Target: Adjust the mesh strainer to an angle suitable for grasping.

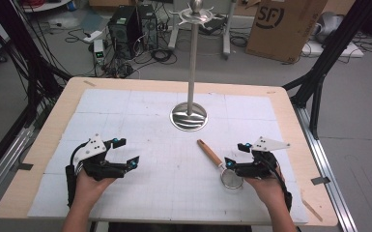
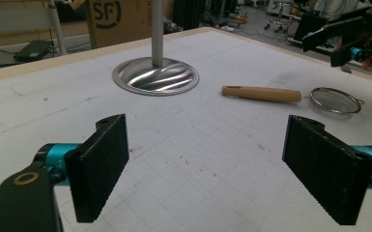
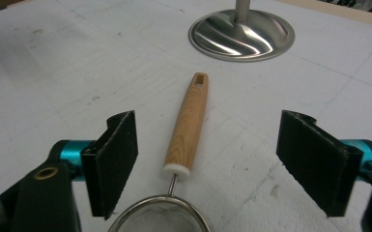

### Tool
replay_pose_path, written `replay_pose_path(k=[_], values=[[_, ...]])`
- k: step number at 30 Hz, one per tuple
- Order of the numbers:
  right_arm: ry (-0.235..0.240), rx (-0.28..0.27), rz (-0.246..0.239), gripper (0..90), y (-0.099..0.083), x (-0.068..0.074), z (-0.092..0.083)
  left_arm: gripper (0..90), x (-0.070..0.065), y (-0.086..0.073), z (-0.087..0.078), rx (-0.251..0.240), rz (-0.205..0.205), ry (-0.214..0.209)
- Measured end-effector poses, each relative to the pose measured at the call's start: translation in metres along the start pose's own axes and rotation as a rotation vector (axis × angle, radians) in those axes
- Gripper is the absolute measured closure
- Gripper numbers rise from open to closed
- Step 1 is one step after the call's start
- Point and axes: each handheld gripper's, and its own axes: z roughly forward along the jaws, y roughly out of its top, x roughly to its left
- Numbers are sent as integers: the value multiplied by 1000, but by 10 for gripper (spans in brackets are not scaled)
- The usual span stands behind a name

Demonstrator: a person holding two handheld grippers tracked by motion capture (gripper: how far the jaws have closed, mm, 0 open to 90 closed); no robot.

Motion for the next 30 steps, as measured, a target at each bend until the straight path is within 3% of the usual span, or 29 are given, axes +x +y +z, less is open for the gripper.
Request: replay_pose_path(k=[7, 16, 21, 30], values=[[2, 67, -22, 341, 7, 1, 10, 172, -3, 0, 3, 4, 7, -15], [16, 143, -50, 409, 7, 5, 25, 172, -4, 0, 4, 14, 12, -15], [27, 181, -45, 445, 5, 7, 35, 172, -4, 0, 4, 14, 11, -17], [26, 297, -23, 543, 2, 9, 50, 171, -4, 0, 4, 15, 8, -19]])
